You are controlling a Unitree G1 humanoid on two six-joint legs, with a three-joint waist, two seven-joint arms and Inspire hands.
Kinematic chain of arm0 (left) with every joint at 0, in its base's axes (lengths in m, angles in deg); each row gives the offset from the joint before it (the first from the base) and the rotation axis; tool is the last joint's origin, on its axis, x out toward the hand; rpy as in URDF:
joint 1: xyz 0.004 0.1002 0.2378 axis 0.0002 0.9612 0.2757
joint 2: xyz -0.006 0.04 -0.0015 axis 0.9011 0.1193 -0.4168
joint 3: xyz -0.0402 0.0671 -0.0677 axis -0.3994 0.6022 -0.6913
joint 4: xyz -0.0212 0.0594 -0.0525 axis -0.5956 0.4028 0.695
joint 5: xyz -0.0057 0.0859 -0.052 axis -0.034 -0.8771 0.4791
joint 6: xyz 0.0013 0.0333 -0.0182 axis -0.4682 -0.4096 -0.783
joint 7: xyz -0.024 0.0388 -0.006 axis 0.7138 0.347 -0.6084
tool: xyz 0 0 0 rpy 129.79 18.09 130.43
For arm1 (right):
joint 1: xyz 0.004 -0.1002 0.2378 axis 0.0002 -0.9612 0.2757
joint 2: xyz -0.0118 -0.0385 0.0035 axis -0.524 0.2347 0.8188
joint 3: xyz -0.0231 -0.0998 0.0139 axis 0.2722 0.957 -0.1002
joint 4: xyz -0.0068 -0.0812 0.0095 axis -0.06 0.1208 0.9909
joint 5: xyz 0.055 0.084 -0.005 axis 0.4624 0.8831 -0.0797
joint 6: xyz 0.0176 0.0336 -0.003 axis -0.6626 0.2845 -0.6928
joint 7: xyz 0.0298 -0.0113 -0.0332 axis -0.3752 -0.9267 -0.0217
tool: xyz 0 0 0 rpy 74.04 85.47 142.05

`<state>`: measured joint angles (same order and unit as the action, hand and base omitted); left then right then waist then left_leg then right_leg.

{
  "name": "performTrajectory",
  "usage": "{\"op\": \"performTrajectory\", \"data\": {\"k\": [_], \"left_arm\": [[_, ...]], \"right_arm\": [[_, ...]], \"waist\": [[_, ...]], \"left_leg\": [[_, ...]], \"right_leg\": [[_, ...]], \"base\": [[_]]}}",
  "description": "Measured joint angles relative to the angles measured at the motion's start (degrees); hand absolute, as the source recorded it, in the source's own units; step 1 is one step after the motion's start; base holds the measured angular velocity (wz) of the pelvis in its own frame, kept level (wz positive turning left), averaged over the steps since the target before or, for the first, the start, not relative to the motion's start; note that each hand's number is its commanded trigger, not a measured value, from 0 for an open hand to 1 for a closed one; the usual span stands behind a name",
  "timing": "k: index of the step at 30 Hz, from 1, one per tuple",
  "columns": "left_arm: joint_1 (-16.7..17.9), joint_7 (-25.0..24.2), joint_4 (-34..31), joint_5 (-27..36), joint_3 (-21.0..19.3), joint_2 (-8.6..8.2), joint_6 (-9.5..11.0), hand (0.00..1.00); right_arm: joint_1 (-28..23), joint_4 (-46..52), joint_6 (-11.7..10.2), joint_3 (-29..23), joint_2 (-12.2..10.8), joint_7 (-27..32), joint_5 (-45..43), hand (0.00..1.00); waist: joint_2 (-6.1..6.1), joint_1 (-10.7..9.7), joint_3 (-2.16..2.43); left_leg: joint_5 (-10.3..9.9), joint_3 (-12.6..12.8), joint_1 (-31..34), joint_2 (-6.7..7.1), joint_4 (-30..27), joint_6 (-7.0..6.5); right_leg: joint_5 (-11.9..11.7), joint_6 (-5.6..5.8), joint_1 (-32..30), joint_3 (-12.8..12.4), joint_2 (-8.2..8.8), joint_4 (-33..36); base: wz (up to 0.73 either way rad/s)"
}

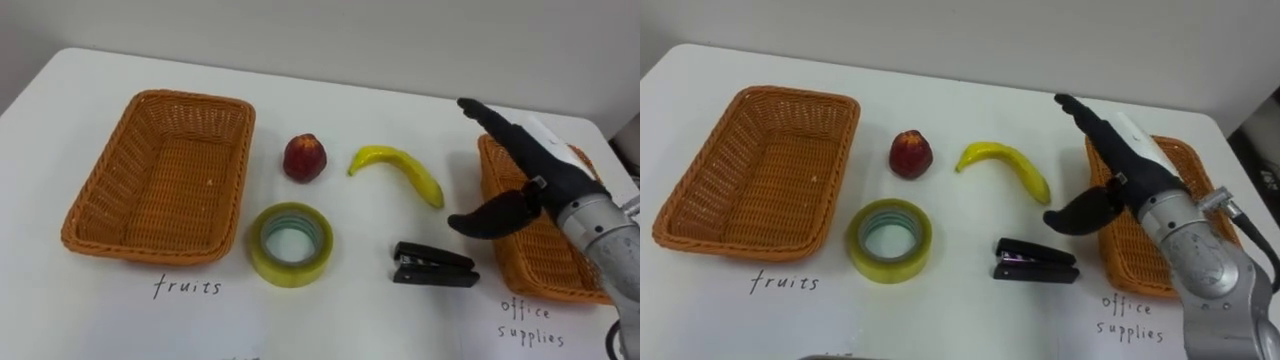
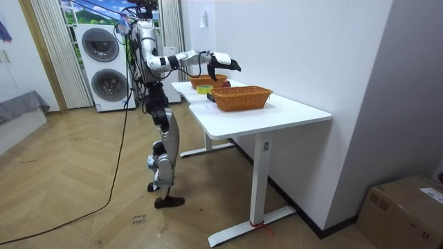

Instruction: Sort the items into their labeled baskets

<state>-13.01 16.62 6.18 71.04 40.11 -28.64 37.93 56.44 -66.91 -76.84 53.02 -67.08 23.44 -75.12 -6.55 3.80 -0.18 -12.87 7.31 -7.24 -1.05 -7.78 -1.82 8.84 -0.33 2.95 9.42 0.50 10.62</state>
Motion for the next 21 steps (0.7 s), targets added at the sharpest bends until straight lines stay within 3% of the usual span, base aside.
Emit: {"op": "performTrajectory", "data": {"k": [21], "left_arm": [[-0.9,0.5,-1.2,0.1,0.5,-0.03,0.0,0.00]], "right_arm": [[0.1,0.0,1.4,4.9,0.0,-3.4,-2.0,0.00]], "waist": [[0.04,1.5,-0.18]], "left_leg": [[0.0,-1.1,0.6,0.12,-0.1,-0.02]], "right_leg": [[-0.1,0.04,0.0,0.3,0.09,0.0]], "base": [[0.02]]}}
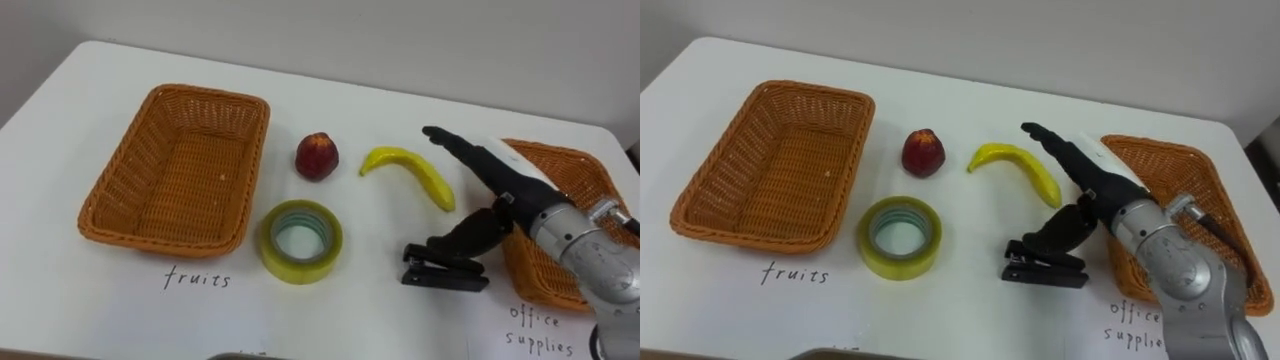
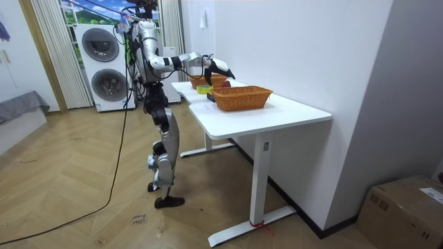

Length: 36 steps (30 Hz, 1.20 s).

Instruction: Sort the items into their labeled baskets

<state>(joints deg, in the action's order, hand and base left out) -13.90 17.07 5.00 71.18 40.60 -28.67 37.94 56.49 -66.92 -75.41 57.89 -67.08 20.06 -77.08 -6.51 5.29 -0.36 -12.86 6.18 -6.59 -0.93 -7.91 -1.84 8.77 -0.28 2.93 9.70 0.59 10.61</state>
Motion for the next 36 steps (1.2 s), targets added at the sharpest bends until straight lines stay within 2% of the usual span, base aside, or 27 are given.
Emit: {"op": "performTrajectory", "data": {"k": [9,19,27,30,36], "left_arm": [[0.3,0.3,-0.7,0.0,0.0,-0.03,0.0,0.00],[0.5,0.4,-1.4,-0.1,0.0,-0.03,0.0,0.00],[0.5,0.6,-1.3,0.5,1.3,0.06,-0.5,0.00],[0.5,0.7,-1.2,0.6,2.1,0.06,-0.6,0.00],[0.4,0.9,-1.3,0.6,2.5,0.25,-0.7,0.00]], "right_arm": [[0.0,0.0,0.7,0.3,0.0,-0.5,0.0,0.00],[0.0,-1.8,1.1,0.3,0.0,-1.8,0.0,0.00],[0.8,-8.4,1.3,0.9,0.0,-3.9,0.0,0.00],[0.8,-9.2,2.4,1.8,0.0,-4.0,0.0,0.00],[0.9,-9.3,2.4,2.0,0.0,-4.0,-0.3,0.00]], "waist": [[0.87,0.0,-0.05],[0.95,-0.1,-0.06],[0.10,0.1,0.04],[-0.32,0.1,-0.07],[-0.91,0.1,-0.31]], "left_leg": [[0.0,-0.2,0.0,0.05,0.0,-0.01],[0.0,-0.2,0.1,0.06,-0.4,-0.01],[0.0,-0.2,0.1,0.08,-0.5,-0.01],[0.0,-0.2,0.1,0.09,-0.4,-0.01],[0.0,-0.2,0.1,0.07,-0.4,-0.01]], "right_leg": [[0.0,0.00,0.0,0.0,0.04,0.0],[0.0,0.01,0.2,-0.1,0.04,0.0],[0.0,0.01,0.3,-0.1,0.05,0.1],[0.0,0.02,0.2,-0.1,0.05,0.0],[0.0,0.02,0.1,-0.1,0.03,0.0]], "base": [[0.01],[0.00],[0.00],[0.00],[0.00]]}}
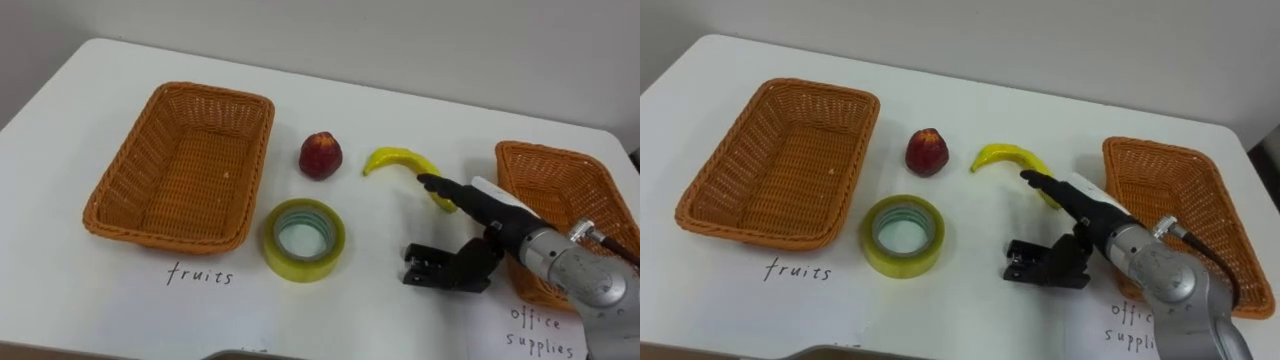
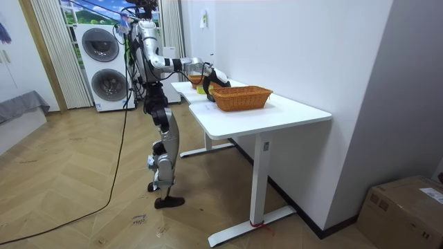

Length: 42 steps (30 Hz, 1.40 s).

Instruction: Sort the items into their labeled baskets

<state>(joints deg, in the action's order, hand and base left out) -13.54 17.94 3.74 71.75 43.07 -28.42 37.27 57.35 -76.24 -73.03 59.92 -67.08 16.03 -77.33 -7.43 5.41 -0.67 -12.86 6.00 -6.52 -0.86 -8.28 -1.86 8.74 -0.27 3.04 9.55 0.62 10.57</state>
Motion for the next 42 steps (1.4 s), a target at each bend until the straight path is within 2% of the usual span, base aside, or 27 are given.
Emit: {"op": "performTrajectory", "data": {"k": [12,21,37,42], "left_arm": [[-1.2,-0.1,0.2,0.0,0.0,0.59,0.0,0.00],[-1.3,-0.2,0.4,-0.1,0.0,0.59,-0.2,0.00],[-1.6,-1.7,0.3,-0.6,-0.1,0.56,-0.4,0.00],[-2.2,-2.5,0.2,-0.7,-0.3,0.57,-1.2,0.00]], "right_arm": [[0.0,-1.3,0.0,0.8,0.0,0.0,-0.2,0.00],[0.0,-2.7,0.0,1.8,0.0,-0.4,-1.6,0.00],[0.0,-5.0,0.0,1.9,0.0,-0.5,-4.9,0.00],[0.0,-5.0,0.0,1.8,0.0,-0.5,-6.7,0.00]], "waist": [[0.04,1.3,0.05],[0.43,1.3,0.17],[0.45,1.4,0.20],[0.45,1.4,0.20]], "left_leg": [[0.0,0.0,0.0,-0.01,-0.1,0.00],[0.0,0.0,0.0,0.03,-0.4,-0.01],[0.0,-0.1,0.0,0.04,-0.4,-0.01],[0.0,-0.1,0.0,0.04,-0.4,-0.01]], "right_leg": [[0.0,0.01,-0.1,0.0,0.01,0.0],[0.0,0.02,0.0,0.0,0.06,0.0],[0.0,0.02,0.0,0.1,0.06,0.0],[0.0,0.02,0.0,0.3,0.07,0.1]], "base": [[0.00],[0.00],[0.00],[0.00]]}}
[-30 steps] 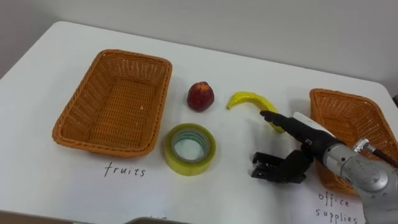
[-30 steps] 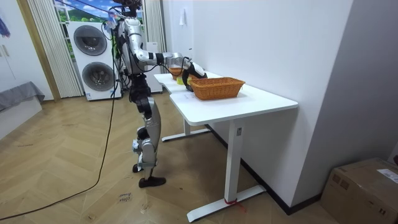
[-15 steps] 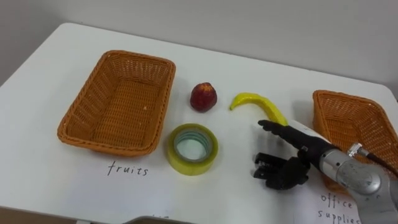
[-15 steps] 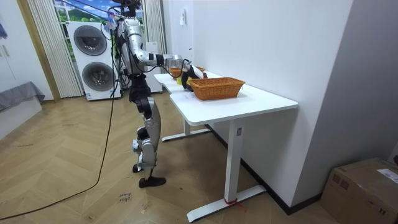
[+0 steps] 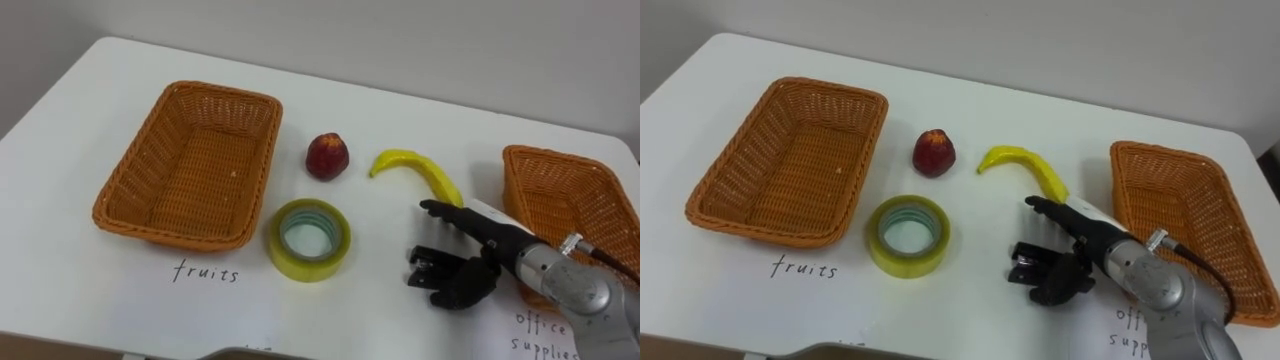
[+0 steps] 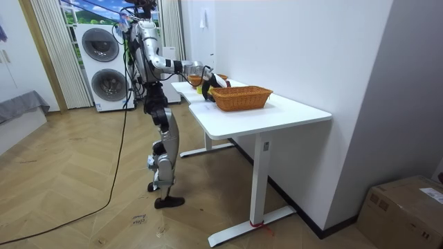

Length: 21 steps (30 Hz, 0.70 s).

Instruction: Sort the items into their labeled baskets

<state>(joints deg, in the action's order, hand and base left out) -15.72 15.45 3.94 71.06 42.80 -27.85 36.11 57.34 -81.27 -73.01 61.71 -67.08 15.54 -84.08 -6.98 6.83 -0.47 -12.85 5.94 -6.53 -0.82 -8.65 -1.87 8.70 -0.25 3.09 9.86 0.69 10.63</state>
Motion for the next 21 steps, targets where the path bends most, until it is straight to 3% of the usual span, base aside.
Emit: {"op": "performTrajectory", "data": {"k": [21], "left_arm": [[-0.4,-0.2,0.0,0.2,0.3,0.00,-0.5,0.00]], "right_arm": [[1.1,-0.3,1.2,0.0,-0.1,-1.8,-2.2,0.00]], "waist": [[0.39,-0.1,0.16]], "left_leg": [[0.0,0.0,0.0,0.01,-0.1,0.00]], "right_leg": [[0.0,0.00,0.1,0.5,0.11,0.0]], "base": [[0.00]]}}
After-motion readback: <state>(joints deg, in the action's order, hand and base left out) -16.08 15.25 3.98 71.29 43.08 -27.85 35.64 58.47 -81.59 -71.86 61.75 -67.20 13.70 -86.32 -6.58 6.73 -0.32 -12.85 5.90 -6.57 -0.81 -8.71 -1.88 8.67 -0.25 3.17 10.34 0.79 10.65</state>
